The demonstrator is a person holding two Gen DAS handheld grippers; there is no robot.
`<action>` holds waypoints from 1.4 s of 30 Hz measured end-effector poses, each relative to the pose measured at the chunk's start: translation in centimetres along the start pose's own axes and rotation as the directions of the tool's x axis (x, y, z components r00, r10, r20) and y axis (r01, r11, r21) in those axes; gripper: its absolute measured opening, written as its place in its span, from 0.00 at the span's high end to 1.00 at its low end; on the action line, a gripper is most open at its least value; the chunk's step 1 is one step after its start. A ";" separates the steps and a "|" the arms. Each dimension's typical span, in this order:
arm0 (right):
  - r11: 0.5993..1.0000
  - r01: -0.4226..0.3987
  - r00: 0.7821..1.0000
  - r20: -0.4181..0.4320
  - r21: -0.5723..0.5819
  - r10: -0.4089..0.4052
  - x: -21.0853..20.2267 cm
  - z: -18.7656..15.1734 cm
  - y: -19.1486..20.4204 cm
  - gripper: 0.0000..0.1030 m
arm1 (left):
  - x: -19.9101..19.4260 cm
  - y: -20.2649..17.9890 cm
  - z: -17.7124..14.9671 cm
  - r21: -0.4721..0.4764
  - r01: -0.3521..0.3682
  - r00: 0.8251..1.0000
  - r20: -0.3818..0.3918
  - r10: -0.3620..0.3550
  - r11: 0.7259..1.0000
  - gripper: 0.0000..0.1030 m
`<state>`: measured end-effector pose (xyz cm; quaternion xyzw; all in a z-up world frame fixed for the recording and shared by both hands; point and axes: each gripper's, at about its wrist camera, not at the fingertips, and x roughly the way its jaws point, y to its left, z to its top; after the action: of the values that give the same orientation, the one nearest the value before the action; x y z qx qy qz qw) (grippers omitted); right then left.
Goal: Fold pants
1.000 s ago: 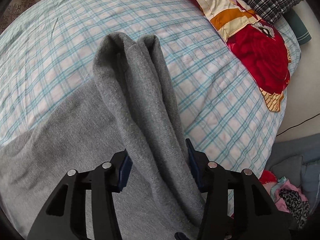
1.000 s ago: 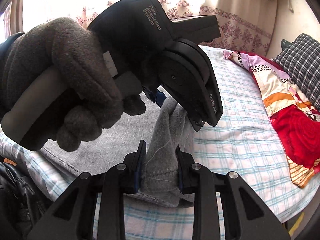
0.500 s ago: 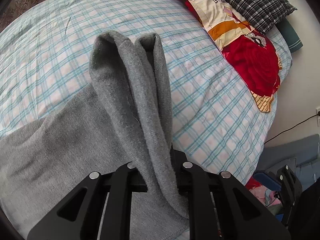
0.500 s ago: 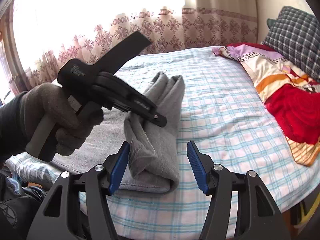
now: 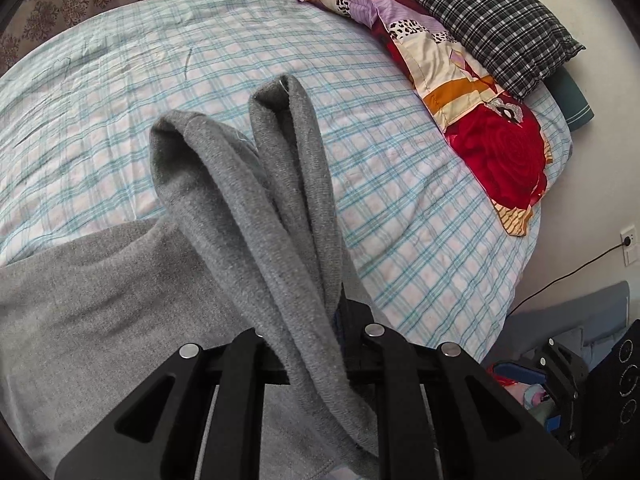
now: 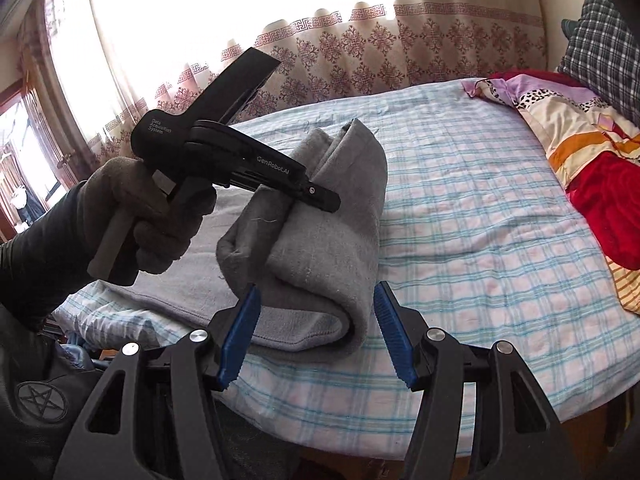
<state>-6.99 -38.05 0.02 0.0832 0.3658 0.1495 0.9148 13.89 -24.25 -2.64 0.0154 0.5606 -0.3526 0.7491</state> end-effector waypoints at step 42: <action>0.994 -0.065 0.951 -0.307 -0.084 0.036 12.4 -1.4 10.5 0.42 | -8.1 17.7 -11.1 -0.064 -0.085 0.963 0.249 0.098 0.994 0.55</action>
<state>-1.67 -23.94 -6.25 0.0257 0.4930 0.2007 0.8462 13.37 -2.22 -6.45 -0.0232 0.4685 -0.3020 0.8299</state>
